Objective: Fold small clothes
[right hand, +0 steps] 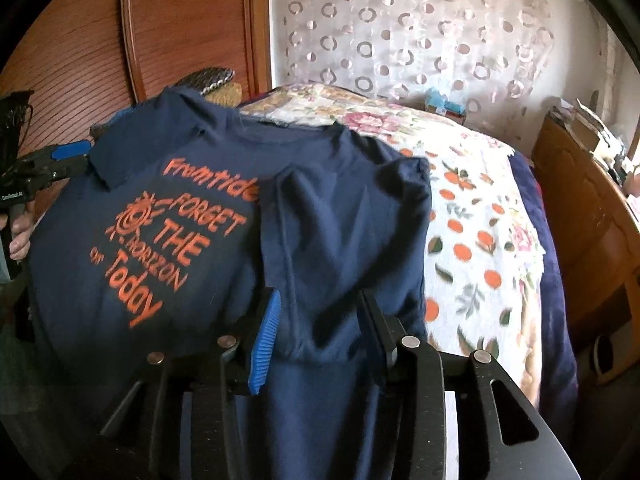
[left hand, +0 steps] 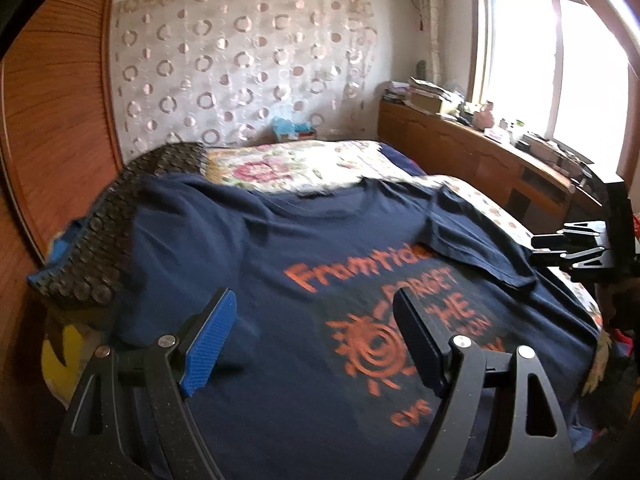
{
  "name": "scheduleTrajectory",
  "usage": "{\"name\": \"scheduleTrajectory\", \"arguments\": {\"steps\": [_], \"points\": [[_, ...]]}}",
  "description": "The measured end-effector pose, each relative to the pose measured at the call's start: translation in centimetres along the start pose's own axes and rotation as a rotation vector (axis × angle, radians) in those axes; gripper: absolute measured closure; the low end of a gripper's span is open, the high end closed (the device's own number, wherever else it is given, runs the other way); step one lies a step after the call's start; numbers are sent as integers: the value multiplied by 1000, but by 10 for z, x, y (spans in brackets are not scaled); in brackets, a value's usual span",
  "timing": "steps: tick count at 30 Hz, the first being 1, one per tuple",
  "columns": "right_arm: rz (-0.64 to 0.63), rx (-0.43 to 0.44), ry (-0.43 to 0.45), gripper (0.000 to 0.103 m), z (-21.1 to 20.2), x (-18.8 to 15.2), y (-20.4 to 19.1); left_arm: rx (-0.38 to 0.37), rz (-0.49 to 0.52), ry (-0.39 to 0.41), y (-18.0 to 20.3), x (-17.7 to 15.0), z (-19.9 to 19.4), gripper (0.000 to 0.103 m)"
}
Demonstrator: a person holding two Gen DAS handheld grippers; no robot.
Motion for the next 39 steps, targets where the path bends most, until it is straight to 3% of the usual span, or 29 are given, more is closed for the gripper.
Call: {"name": "scheduleTrajectory", "arguments": {"steps": [5,12,22,31,39], "points": [[21,-36,12,57,34,19,17,56,11,1,-31,16,13,22],[60,-81,-39,57,97,33,47,131,12,-39,-75,29,39,22],[127,-88,-63,57,145,47,81,192,-8,-96,-118,41,73,22],[118,-86,-58,49,156,44,85,200,-48,-145,-147,53,97,22],[115,-80,-56,47,157,44,88,177,-74,-171,-168,68,117,33]]}}
Point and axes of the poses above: each gripper's, at about its wrist camera, not at the fingertips, and z roughly the way its jaws point, y to its right, x to its top, the point moved 3 cm from there along z, roughly the way its jaws point, and after that the axes turned 10 degrees about y, right-handed, at the moved point
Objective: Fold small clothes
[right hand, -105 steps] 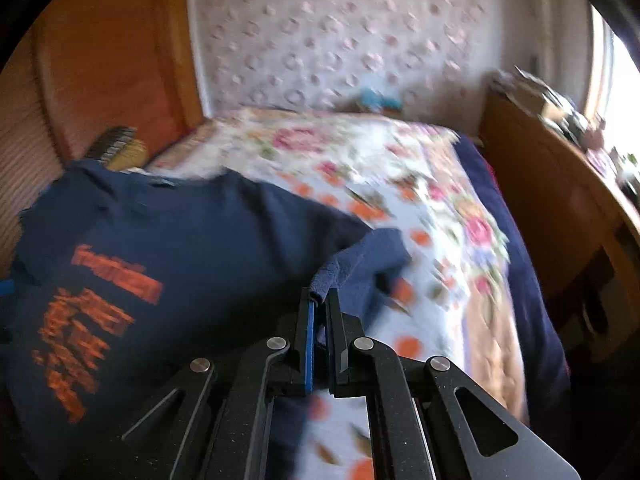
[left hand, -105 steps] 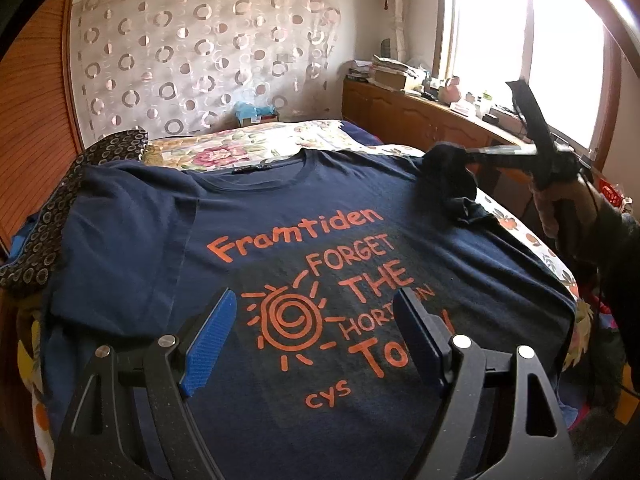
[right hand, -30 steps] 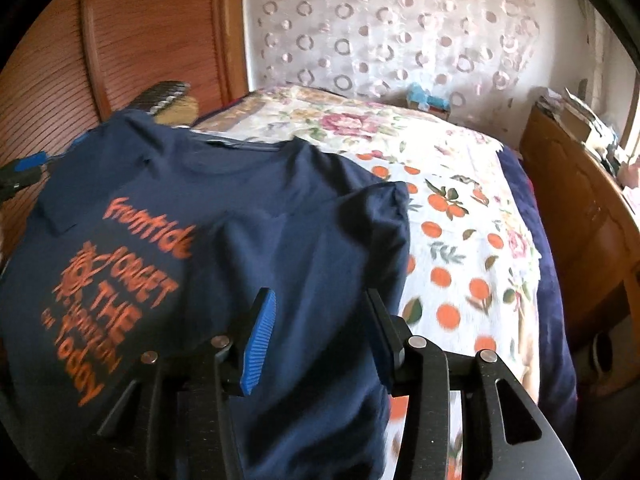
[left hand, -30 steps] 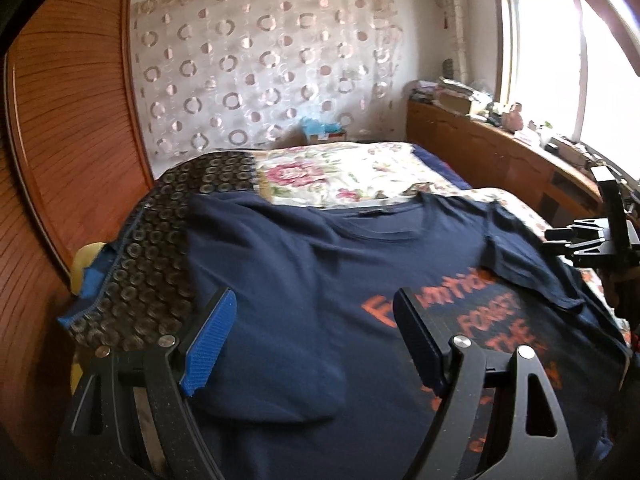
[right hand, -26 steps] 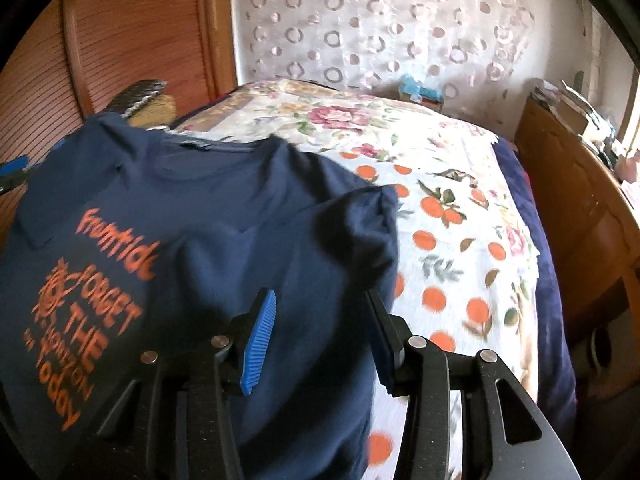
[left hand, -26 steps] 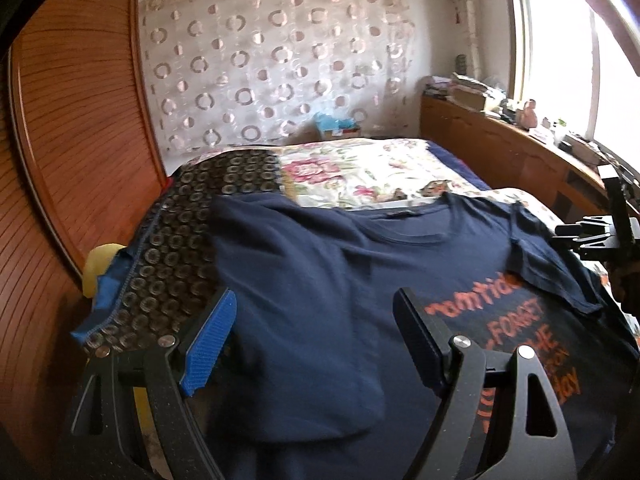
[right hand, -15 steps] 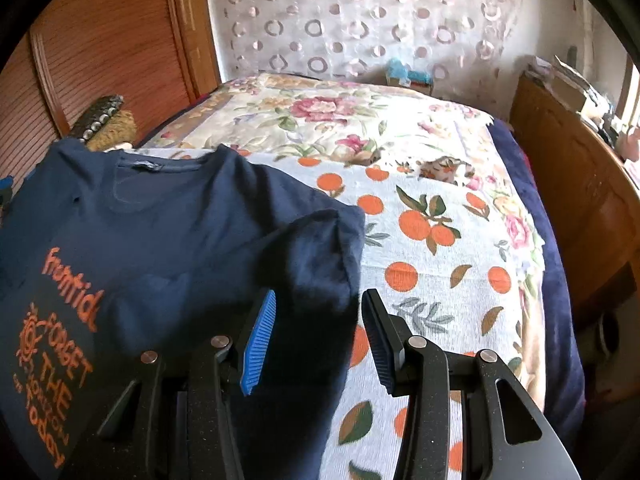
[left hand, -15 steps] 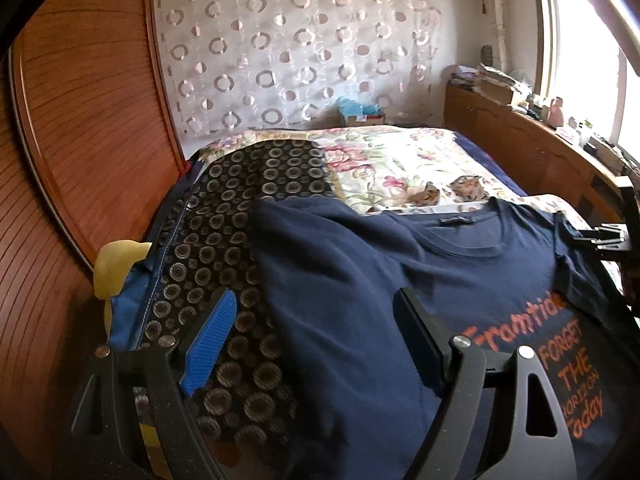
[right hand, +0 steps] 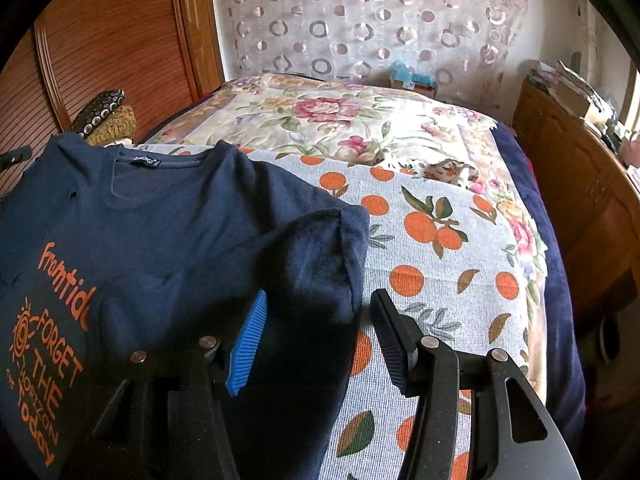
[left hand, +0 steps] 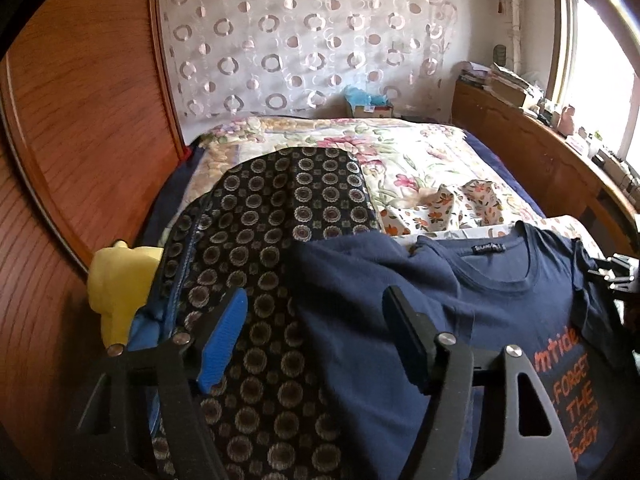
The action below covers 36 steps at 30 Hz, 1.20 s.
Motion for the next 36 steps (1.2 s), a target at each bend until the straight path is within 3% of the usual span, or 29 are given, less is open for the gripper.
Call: {"name": "scheduleTrajectory", "arguments": {"steps": [6,11,15,16,19,21,26,31,36], "points": [[0,6,1,45,0,0,-1,-41,-17,-37,3,2,17,38],[-3,7,1,43,2,0,-2,-9,-16,-55,5,4,31,38],[-5,9,6,42,3,0,-2,-33,-17,-64,8,3,35,38],[-5,9,6,42,3,0,-2,-46,-15,-58,10,3,33,40],[-5,9,7,41,3,0,-2,-80,4,-54,17,4,28,63],[-4,9,8,41,3,-1,-3,-100,13,-50,22,4,25,91],[-3,3,8,37,3,-1,-2,-113,53,-10,39,6,9,99],[-1,1,7,35,4,-1,0,-169,51,40,59,5,-13,100],[-2,5,9,34,4,-1,1,-232,45,27,78,-13,-25,100]]}}
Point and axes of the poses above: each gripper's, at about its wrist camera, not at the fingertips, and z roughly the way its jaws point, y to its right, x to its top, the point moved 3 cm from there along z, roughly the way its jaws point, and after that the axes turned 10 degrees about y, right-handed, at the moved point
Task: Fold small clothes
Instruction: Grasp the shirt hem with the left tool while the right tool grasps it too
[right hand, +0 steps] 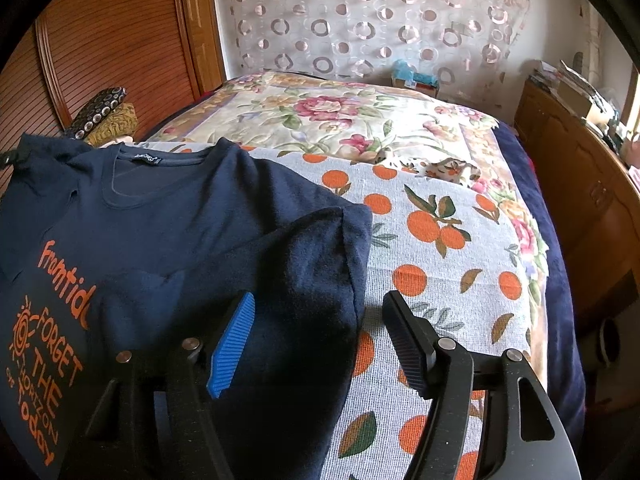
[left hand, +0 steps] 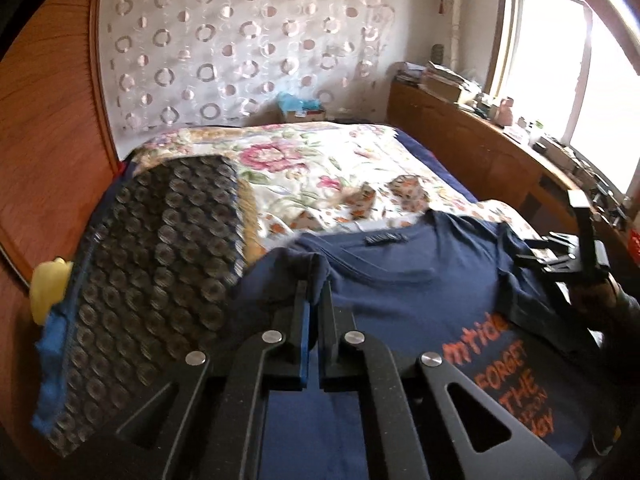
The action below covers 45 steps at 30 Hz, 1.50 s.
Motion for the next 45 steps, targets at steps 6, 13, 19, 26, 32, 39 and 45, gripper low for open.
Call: {"name": "scheduleTrajectory", "arguments": {"steps": [6,13,19,26,32,39,45], "points": [[-19,17,-8,35,2,2,2,-15,5,-22,12,-21,-6,100],[-26,61,-25,73,9,13,4,-19,-14,4,17,-30,-27,100],[-26,64,71,98,-21,11,-4,-7,-11,39,21,-35,-49,100],[-9,67,227,98,-86,0,-16,-1,-21,97,23,-44,-80,100],[27,72,291,99,-128,-28,-20,-1,-48,128,24,-62,-103,100],[25,61,332,99,-152,-64,-31,21,-53,158,20,-78,-133,100],[28,31,361,99,-184,-77,-39,48,-98,240,6,-86,-183,100]]}}
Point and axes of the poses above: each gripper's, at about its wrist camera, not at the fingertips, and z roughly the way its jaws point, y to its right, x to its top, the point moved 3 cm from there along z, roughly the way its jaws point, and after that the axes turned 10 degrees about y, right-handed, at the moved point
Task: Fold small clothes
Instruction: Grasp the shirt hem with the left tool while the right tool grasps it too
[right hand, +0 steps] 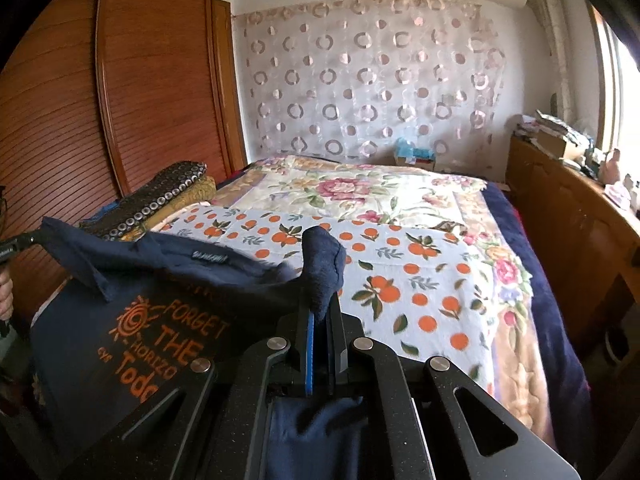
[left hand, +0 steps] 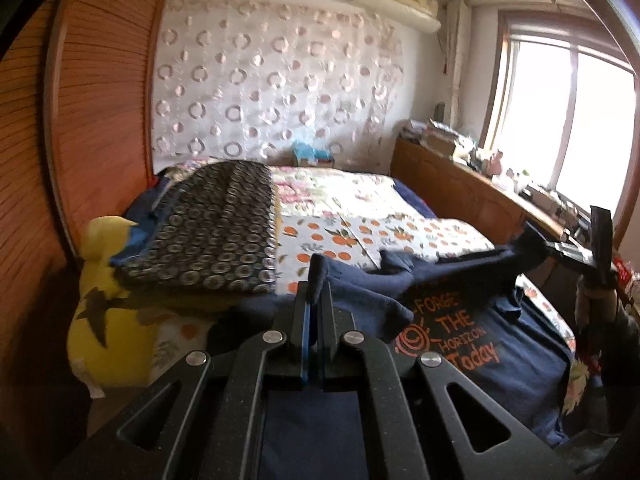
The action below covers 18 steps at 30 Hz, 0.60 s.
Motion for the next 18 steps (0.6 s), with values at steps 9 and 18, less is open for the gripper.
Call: {"name": "scheduleTrajectory", "arguments": {"steps": [9,18], "points": [[21,-16,-28,99,-70,-29,5,68,-57,19,-34,-17,-50,100],[58,15,-142,99,-114,-52,-3,87,-35,-44,-28,-38,-67,100]]}}
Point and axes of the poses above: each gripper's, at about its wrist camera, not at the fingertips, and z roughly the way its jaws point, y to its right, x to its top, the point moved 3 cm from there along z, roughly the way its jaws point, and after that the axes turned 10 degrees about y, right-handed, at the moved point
